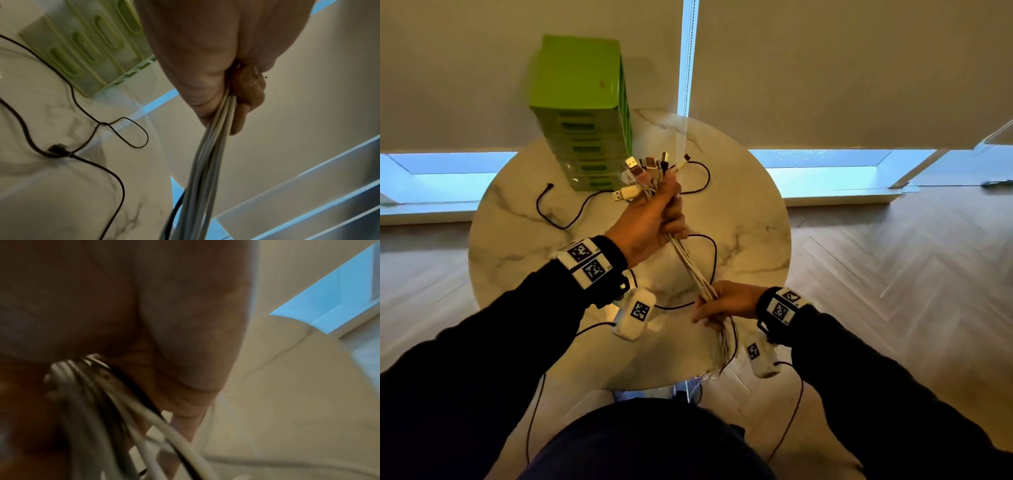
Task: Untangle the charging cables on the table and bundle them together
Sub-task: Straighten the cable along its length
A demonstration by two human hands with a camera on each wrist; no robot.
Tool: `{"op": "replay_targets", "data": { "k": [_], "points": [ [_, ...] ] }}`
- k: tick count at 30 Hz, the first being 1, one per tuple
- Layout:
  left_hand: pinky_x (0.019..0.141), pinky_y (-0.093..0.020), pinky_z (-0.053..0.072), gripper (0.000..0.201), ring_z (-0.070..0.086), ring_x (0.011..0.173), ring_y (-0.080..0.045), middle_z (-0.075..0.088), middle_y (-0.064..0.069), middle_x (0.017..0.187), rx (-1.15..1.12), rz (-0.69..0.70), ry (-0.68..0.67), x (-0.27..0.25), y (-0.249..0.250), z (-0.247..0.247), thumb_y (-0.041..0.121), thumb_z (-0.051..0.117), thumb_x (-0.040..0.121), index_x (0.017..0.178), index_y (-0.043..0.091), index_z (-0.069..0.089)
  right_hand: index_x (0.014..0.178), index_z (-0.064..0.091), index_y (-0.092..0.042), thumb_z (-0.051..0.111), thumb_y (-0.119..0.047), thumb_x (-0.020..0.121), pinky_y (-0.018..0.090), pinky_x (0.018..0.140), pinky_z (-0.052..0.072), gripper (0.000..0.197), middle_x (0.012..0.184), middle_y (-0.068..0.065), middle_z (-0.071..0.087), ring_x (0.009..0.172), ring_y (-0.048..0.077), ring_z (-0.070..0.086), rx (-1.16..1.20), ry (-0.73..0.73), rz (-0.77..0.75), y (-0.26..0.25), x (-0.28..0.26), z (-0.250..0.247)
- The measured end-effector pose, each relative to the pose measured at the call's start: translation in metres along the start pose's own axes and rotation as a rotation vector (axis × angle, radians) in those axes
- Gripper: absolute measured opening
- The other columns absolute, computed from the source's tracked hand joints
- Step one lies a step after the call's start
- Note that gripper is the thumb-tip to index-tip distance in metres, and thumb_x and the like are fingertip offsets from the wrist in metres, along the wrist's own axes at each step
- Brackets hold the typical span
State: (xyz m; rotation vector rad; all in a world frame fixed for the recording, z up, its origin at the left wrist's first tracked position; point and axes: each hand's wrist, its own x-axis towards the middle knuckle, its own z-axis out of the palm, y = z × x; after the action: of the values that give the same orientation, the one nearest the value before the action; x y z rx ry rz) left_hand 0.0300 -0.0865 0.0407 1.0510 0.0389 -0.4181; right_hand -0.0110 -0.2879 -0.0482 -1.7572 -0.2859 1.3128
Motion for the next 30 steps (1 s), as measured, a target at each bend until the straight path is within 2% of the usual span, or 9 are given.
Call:
{"op": "replay_targets", "data": {
  "k": [4,7,13,15,17,21,24,27,30],
  "points": [
    [0.068,-0.027,0.046,0.038,0.020,0.056,-0.012,0.022,0.005,0.061,-0.082,0.015,0.027,0.001,-0.011,-0.009,0.044,0.037,0.104,0.076,0.019,0.041,0.084,0.058,-0.021,0.065,-0.028,0.095,0.044,0.068,0.056,0.014,0.073,0.006,0.059,0.068,0.025,0.062,-0.426,0.497,0.012,0.018,-0.012,-0.057],
    [0.069,-0.028,0.050,0.040,0.025,0.056,-0.011,0.022,0.004,0.062,-0.159,0.048,0.127,0.009,-0.017,-0.002,0.042,0.033,0.107,0.074,0.021,0.039,0.109,0.052,-0.022,0.053,-0.027,0.098,0.043,0.069,0.054,0.012,0.085,0.012,0.065,0.076,0.034,0.063,-0.712,0.710,0.047,0.018,-0.012,-0.059],
    [0.058,-0.029,0.039,0.034,0.026,0.051,-0.009,0.024,0.006,0.062,0.035,0.065,0.365,0.015,-0.038,-0.021,0.044,0.041,0.105,0.078,0.025,0.036,0.154,0.017,-0.012,0.061,-0.035,0.096,0.035,0.089,0.043,0.077,0.134,0.020,0.055,0.116,0.036,0.057,-0.734,0.147,0.111,0.023,0.028,0.008],
    [0.055,-0.029,0.037,0.034,0.026,0.049,-0.009,0.025,0.006,0.061,0.035,0.024,0.414,0.011,-0.044,-0.035,0.044,0.041,0.106,0.078,0.025,0.036,0.151,0.026,-0.018,0.073,-0.061,0.080,0.035,0.101,0.043,0.095,0.141,0.009,0.051,0.123,0.028,0.054,-0.689,0.000,0.075,0.020,0.033,0.006],
    [0.053,-0.028,0.034,0.037,0.024,0.048,-0.009,0.024,0.006,0.061,-0.014,-0.021,0.457,0.007,-0.045,-0.049,0.047,0.042,0.105,0.075,0.026,0.034,0.137,0.046,-0.014,0.067,-0.071,0.077,0.042,0.102,0.045,0.085,0.133,0.007,0.055,0.116,0.025,0.055,-0.663,-0.058,0.040,0.005,0.034,-0.009],
    [0.053,-0.029,0.031,0.042,0.020,0.048,-0.010,0.022,0.006,0.059,-0.015,-0.053,0.502,0.003,-0.046,-0.062,0.052,0.041,0.103,0.072,0.026,0.030,0.110,0.060,-0.009,0.039,-0.056,0.101,0.044,0.098,0.043,0.052,0.111,0.014,0.058,0.101,0.023,0.054,-0.563,0.236,-0.168,-0.023,0.056,-0.056],
    [0.051,-0.028,0.034,0.041,0.021,0.048,-0.010,0.022,0.006,0.060,-0.021,-0.064,0.509,0.002,-0.048,-0.065,0.050,0.041,0.104,0.073,0.026,0.031,0.139,0.048,-0.015,0.043,-0.055,0.100,0.045,0.108,0.039,0.056,0.139,0.012,0.047,0.126,0.030,0.049,-0.812,0.473,-0.051,-0.023,0.087,-0.084],
    [0.051,-0.027,0.036,0.036,0.023,0.047,-0.009,0.027,0.008,0.058,-0.053,-0.084,0.510,0.002,-0.048,-0.069,0.044,0.043,0.105,0.077,0.025,0.034,0.150,0.035,-0.016,0.033,-0.039,0.105,0.048,0.118,0.023,0.050,0.149,0.011,0.042,0.134,0.032,0.044,-1.094,0.416,0.122,-0.020,0.111,-0.085],
    [0.052,-0.027,0.038,0.029,0.027,0.047,-0.008,0.031,0.009,0.057,-0.076,-0.094,0.529,0.001,-0.050,-0.073,0.035,0.047,0.106,0.081,0.024,0.038,0.137,0.043,-0.020,0.026,-0.027,0.106,0.056,0.117,0.010,0.037,0.136,0.008,0.052,0.129,0.030,0.044,-1.218,0.388,0.195,-0.015,0.120,-0.078]
  ]
}}
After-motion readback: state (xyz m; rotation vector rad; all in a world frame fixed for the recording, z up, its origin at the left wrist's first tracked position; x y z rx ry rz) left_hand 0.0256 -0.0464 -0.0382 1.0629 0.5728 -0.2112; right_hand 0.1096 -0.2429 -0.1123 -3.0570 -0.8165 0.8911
